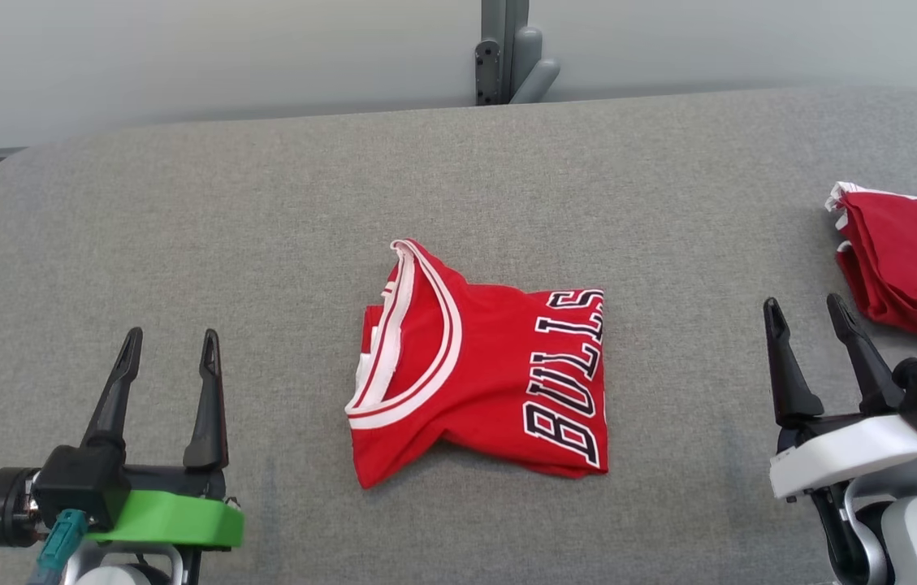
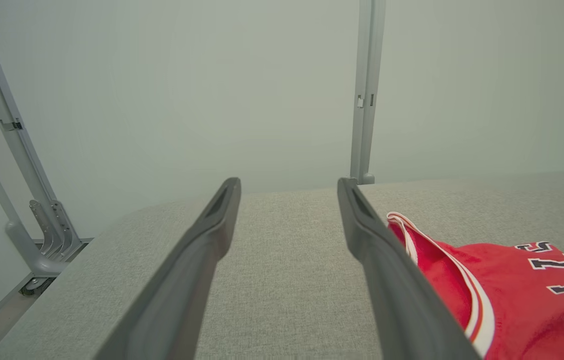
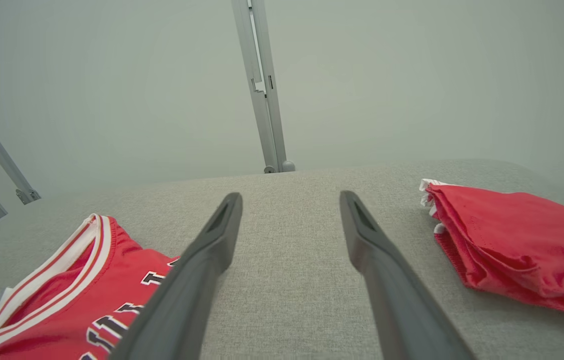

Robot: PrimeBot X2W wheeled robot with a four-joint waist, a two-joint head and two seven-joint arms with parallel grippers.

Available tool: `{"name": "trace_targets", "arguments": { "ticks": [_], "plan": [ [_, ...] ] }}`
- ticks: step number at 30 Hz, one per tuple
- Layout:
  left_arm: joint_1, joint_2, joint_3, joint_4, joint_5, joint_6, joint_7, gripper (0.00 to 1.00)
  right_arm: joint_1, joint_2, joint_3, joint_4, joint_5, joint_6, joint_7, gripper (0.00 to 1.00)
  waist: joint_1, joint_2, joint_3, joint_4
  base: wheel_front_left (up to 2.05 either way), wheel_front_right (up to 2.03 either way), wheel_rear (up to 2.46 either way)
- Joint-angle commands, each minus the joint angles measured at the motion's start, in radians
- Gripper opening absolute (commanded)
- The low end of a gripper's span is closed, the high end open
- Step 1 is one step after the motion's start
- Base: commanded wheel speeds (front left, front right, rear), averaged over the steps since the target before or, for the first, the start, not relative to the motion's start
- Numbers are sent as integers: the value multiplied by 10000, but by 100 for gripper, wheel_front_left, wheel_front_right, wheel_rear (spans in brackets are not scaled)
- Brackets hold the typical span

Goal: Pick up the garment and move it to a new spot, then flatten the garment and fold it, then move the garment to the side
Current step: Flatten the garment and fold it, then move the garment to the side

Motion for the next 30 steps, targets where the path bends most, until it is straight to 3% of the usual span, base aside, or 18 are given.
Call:
{"name": "trace_targets", "arguments": {
  "ticks": [1, 13, 30],
  "plan": [
    [195, 99, -21, -34, 58, -16, 55, 100, 196, -35, -60, -89, -84, -1, 53, 100, 0, 0, -237, -92, 0, 0, 0],
    [943, 291, -85, -279, -99, 116, 615, 100, 1099, -11, -199, -607, -127, -1, 512, 100, 0, 0, -791, -301, 0, 0, 0],
    [1120, 305, -153, -435, -299, 299, 876, 100, 1190, 83, -136, -722, -100, -1, 698, 100, 0, 0, -898, -265, 0, 0, 0]
  ]
}}
